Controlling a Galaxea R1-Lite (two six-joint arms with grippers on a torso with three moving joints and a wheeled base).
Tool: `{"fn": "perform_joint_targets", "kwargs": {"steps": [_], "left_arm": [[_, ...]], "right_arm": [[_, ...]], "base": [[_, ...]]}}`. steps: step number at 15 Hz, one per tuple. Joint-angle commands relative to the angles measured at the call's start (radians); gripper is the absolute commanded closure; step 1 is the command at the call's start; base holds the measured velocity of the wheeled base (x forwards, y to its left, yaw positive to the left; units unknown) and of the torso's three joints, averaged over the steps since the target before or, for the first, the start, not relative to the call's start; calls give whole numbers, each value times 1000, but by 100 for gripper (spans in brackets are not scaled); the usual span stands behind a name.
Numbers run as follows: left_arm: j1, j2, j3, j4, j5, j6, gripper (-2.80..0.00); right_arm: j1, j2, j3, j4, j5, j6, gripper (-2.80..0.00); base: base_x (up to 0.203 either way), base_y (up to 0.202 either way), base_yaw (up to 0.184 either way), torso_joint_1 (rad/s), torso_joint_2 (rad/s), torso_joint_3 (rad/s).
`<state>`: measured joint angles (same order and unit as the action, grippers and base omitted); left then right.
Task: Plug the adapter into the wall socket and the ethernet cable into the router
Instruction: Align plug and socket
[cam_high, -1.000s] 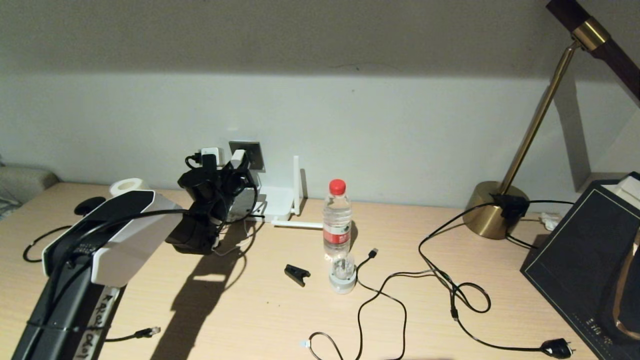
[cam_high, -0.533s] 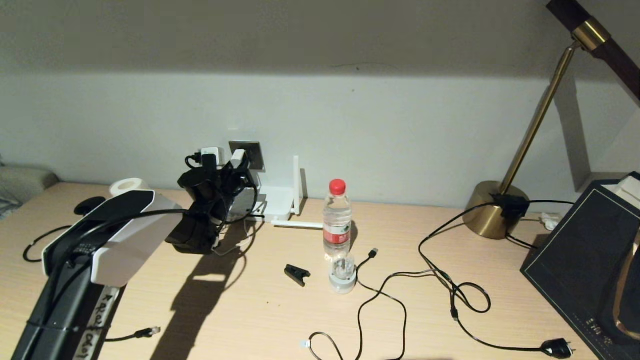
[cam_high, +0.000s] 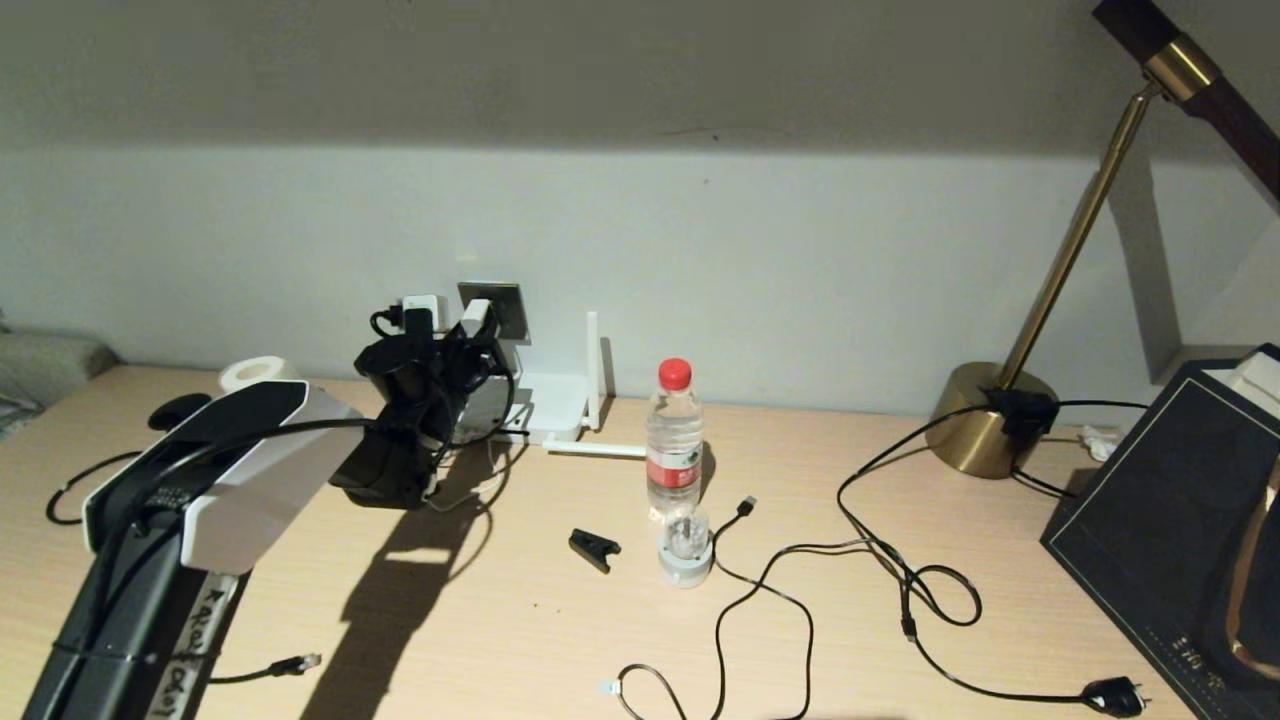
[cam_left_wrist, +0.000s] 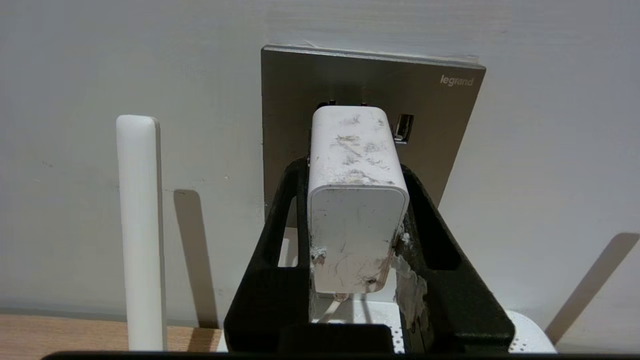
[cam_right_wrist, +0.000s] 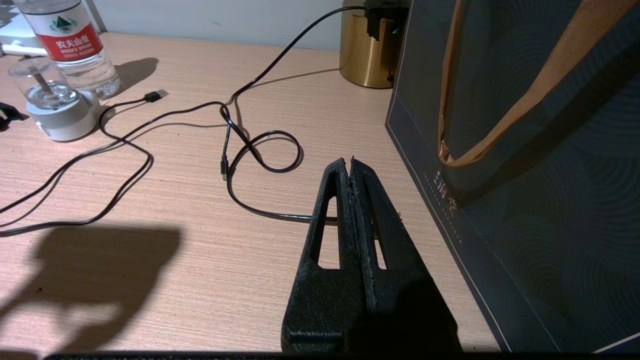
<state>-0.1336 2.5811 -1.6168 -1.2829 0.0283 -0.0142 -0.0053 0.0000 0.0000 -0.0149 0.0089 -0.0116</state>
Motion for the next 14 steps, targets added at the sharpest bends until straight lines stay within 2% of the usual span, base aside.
{"fn": "perform_joint_targets", "kwargs": {"steps": [1, 8, 14], "left_arm": [[7, 0, 16, -6, -4, 14, 0], [12, -7, 39, -6, -19, 77, 0], [11, -7, 38, -4, -19, 80, 0]], "right_arm": [[0, 2, 5, -1, 0, -1, 0], [-1, 2, 5, -2, 0, -1, 0], [0, 2, 5, 0, 0, -1, 0]], "base": [[0, 0, 0, 0, 0, 0], [0, 0, 0, 0, 0, 0], [0, 0, 0, 0, 0, 0]]}}
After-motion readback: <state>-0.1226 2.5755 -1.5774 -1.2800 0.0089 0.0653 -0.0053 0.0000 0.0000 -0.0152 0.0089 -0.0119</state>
